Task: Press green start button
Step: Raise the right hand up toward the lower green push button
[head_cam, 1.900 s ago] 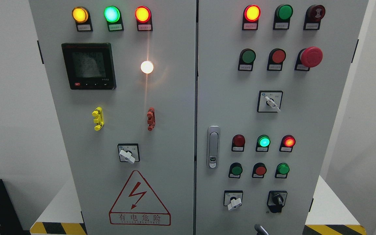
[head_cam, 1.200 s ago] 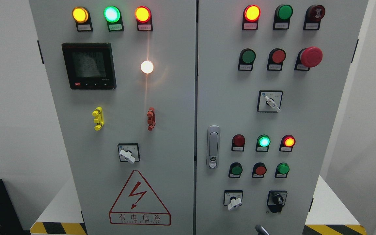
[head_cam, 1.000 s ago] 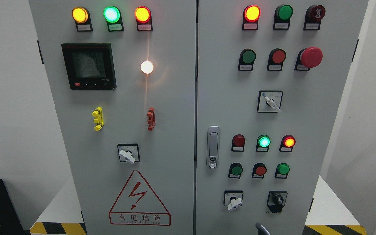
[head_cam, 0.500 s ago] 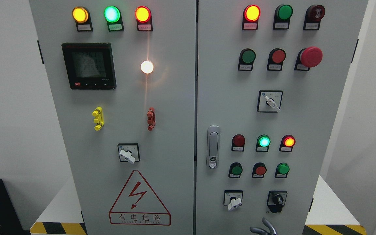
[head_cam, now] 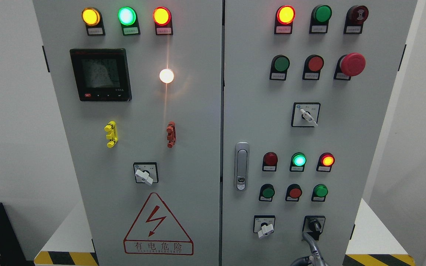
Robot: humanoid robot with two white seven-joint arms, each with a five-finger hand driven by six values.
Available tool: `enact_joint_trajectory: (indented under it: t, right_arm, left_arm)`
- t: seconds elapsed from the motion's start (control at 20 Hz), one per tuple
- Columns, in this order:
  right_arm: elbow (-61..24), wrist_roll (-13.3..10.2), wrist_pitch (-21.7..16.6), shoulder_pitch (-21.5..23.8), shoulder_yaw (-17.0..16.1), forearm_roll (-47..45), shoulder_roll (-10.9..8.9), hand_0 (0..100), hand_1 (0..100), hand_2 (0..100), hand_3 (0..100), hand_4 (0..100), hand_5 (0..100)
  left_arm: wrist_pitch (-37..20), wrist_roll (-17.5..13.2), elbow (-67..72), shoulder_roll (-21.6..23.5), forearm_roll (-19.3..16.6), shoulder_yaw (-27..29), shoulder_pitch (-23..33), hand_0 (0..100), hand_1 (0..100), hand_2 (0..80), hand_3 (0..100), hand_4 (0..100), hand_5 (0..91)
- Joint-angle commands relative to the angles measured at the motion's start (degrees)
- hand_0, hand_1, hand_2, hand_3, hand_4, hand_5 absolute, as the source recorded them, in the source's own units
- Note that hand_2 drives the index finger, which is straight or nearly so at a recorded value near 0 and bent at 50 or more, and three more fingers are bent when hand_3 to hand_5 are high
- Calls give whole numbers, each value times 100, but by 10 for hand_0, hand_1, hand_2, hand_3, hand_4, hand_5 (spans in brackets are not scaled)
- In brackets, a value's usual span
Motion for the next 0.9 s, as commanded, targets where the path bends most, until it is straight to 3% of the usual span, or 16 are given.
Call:
enact_joint_trajectory:
  t: [0.0, 0.35, 0.85]
  right_arm:
    - [40, -62, -2, -354, -167, 1197, 13, 349, 335, 0, 832, 806, 933]
    - [198, -115, 16, -626, -158, 1971, 13, 364, 329, 0, 868, 836, 972]
    - [698, -229, 165, -873, 70, 2288, 22, 364, 332, 0, 881, 841, 978]
  left_arm:
    - [3, -5, -158, -1, 0, 0, -132, 120, 556, 0, 0, 0, 0]
    - [3, -5, -158, -1, 0, 0, -132, 120, 556, 0, 0, 0, 0]
    - [3, -5, -158, -1, 0, 0, -132, 120, 556, 0, 0, 0, 0]
